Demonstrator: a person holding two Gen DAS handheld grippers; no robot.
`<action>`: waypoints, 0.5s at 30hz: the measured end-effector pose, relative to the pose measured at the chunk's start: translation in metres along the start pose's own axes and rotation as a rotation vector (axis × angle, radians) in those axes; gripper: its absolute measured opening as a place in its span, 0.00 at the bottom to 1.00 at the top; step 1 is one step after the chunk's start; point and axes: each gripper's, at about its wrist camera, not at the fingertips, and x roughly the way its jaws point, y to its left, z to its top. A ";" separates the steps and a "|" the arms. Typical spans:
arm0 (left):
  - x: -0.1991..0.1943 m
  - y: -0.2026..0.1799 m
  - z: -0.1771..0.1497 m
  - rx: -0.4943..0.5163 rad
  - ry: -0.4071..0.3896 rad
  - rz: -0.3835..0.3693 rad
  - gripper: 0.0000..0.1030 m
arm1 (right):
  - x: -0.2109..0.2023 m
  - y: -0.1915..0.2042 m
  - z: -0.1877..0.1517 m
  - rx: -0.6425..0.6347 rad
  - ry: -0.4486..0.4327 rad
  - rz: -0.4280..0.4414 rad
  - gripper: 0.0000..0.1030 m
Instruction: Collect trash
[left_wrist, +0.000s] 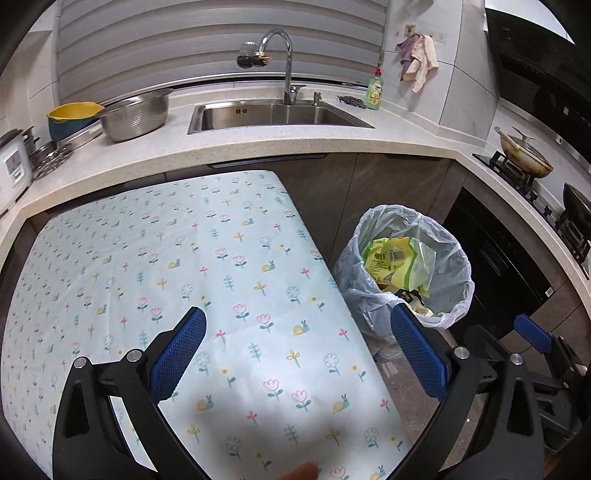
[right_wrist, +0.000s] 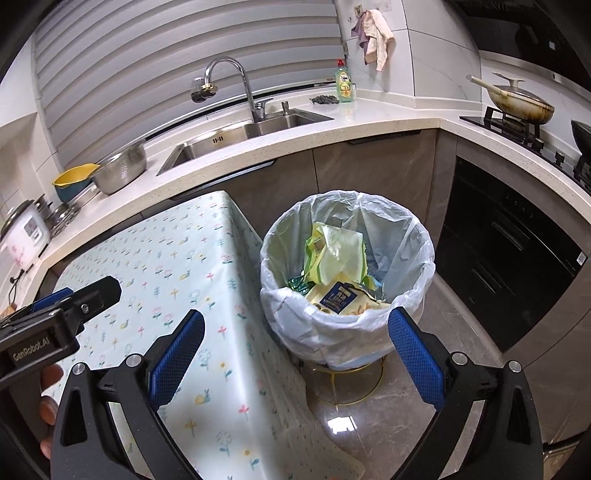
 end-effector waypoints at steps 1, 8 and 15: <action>-0.003 0.002 -0.002 -0.001 -0.006 0.006 0.93 | -0.003 0.002 -0.002 0.000 0.000 0.002 0.93; -0.018 0.004 -0.014 0.030 -0.035 0.054 0.93 | -0.016 0.012 -0.013 -0.014 -0.005 -0.006 0.93; -0.023 -0.007 -0.024 0.078 -0.042 0.061 0.93 | -0.028 0.009 -0.019 -0.018 -0.014 -0.015 0.93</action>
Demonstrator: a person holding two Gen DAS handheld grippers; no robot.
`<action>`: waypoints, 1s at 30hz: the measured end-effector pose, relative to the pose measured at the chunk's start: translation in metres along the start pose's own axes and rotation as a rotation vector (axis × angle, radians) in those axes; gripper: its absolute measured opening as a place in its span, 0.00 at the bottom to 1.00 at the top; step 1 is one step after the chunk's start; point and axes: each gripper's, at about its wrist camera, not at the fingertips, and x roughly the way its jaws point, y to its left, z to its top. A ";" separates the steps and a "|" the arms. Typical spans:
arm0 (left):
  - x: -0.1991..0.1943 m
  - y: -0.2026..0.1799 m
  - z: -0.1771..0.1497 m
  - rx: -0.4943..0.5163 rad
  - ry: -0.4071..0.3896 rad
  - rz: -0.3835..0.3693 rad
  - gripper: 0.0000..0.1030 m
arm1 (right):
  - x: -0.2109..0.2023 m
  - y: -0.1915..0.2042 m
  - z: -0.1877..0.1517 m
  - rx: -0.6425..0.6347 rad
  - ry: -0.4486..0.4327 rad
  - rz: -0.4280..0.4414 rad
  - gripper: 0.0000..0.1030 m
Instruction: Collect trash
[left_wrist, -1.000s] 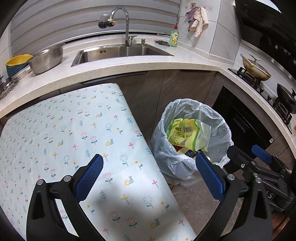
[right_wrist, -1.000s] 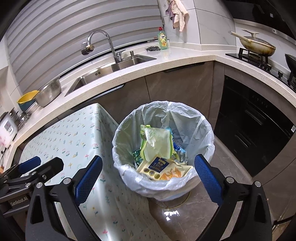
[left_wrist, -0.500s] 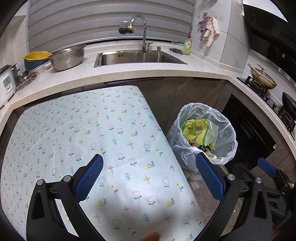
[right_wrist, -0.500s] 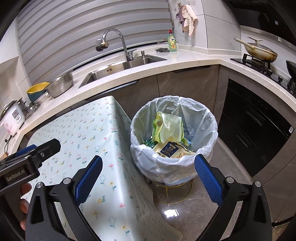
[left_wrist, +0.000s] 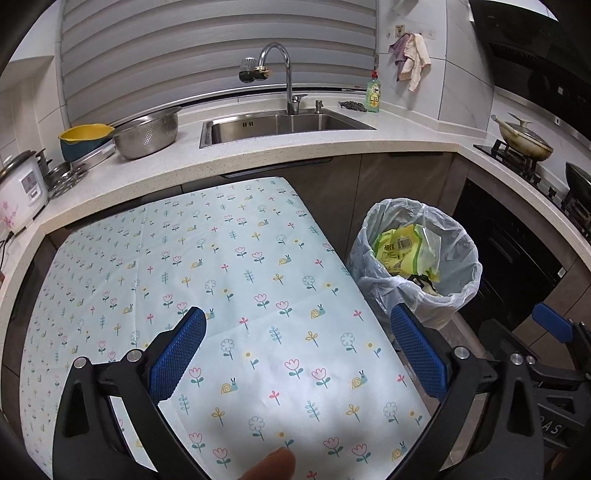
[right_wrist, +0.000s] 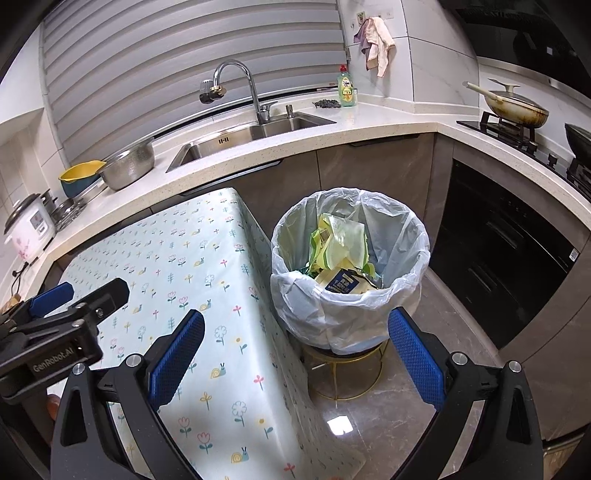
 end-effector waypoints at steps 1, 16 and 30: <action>0.000 -0.002 -0.001 0.004 -0.001 0.003 0.93 | 0.000 -0.001 0.000 -0.005 0.001 -0.003 0.93; 0.008 -0.030 -0.009 0.054 0.029 0.014 0.93 | -0.001 -0.018 -0.011 0.002 0.017 -0.009 0.93; 0.018 -0.042 -0.013 0.050 0.080 0.029 0.93 | 0.000 -0.030 -0.015 0.015 0.026 -0.008 0.93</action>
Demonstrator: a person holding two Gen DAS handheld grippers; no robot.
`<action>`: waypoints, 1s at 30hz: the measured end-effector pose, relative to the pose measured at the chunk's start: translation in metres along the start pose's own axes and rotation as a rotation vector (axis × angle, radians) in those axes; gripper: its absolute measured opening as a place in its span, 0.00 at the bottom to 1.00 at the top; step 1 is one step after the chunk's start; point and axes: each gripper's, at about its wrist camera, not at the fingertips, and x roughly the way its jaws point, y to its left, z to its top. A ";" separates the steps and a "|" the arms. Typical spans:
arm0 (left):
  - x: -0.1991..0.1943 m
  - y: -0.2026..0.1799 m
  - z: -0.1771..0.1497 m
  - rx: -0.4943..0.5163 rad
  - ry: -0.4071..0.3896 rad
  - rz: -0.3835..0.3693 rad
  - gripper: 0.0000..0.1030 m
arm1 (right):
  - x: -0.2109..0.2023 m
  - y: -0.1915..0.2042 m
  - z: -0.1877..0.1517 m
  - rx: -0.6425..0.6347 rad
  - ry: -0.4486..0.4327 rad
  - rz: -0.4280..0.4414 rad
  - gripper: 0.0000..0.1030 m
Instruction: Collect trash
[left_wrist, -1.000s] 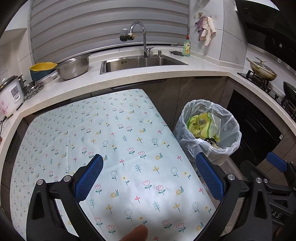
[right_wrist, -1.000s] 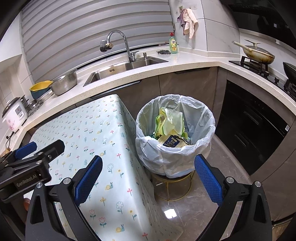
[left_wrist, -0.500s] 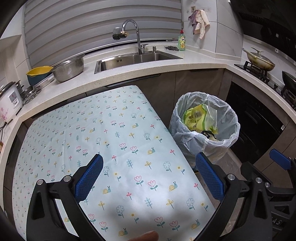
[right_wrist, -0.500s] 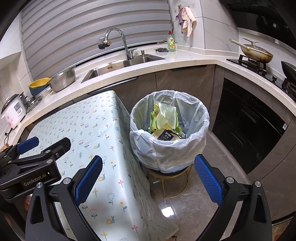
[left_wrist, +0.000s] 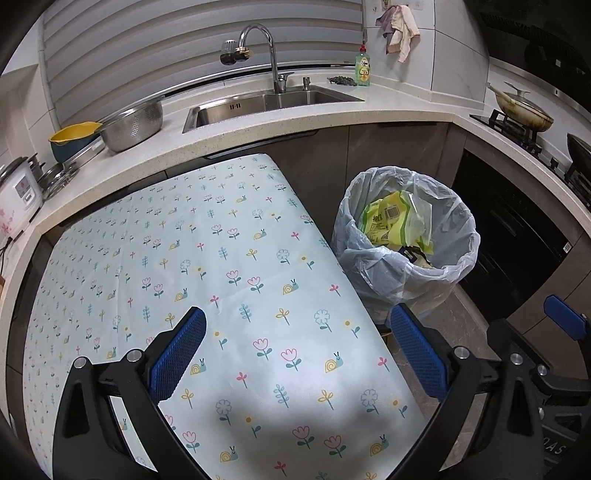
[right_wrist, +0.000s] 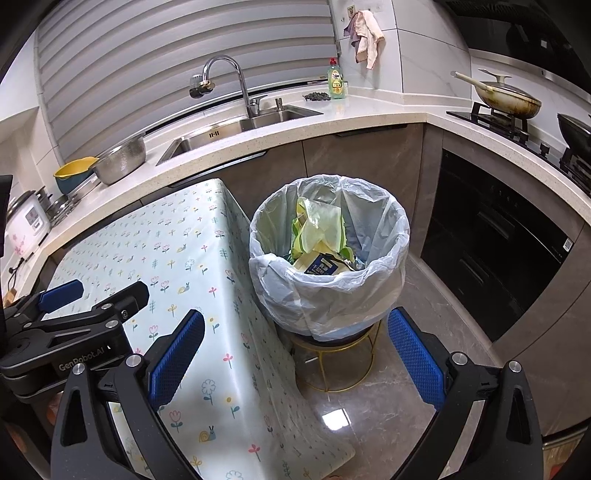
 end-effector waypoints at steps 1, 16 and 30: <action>0.001 -0.001 -0.001 0.003 0.003 0.002 0.93 | 0.001 0.000 0.000 0.000 0.002 -0.001 0.93; 0.003 -0.006 -0.002 0.014 -0.002 0.016 0.93 | 0.003 -0.006 -0.001 0.013 0.006 -0.004 0.93; 0.001 -0.007 -0.001 0.019 -0.024 0.040 0.93 | 0.006 -0.011 -0.001 0.021 0.008 -0.008 0.93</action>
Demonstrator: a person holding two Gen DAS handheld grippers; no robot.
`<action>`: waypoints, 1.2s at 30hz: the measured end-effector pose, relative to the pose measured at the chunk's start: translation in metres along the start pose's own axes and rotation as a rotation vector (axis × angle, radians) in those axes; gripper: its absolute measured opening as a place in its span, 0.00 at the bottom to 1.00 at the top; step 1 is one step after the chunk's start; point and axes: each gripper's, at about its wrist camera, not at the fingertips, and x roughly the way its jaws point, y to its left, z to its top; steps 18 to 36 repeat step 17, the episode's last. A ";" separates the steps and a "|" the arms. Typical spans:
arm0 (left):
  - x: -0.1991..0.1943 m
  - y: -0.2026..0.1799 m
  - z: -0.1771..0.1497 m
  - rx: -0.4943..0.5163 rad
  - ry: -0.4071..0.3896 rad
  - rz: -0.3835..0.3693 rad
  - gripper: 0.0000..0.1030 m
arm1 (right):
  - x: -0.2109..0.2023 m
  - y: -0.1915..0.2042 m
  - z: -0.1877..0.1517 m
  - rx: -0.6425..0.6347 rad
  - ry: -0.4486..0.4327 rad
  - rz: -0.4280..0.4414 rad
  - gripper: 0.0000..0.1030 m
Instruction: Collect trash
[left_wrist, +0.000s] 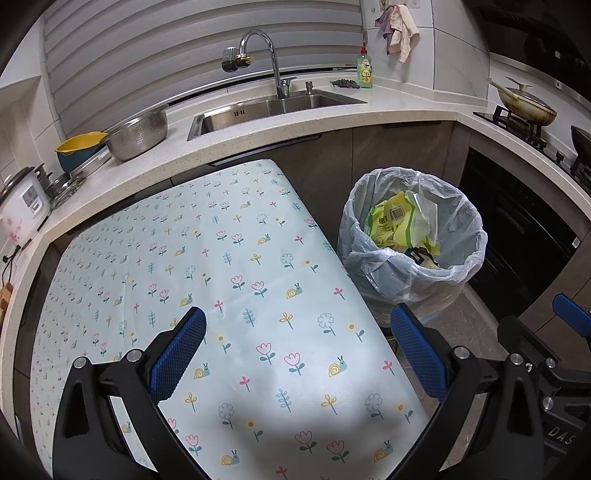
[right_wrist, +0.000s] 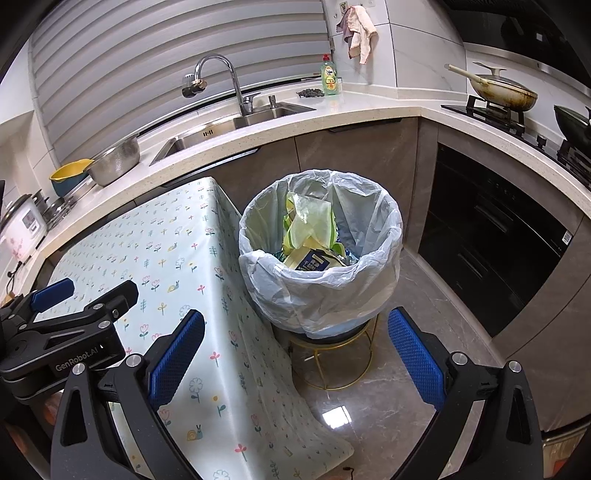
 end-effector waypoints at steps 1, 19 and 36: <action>0.000 -0.001 0.000 0.000 0.000 0.000 0.93 | 0.000 0.000 0.000 -0.001 0.001 0.000 0.93; 0.005 -0.006 0.004 0.017 -0.005 0.003 0.93 | 0.004 -0.006 0.000 0.008 -0.002 0.001 0.93; 0.005 -0.006 0.004 0.017 -0.005 0.003 0.93 | 0.004 -0.006 0.000 0.008 -0.002 0.001 0.93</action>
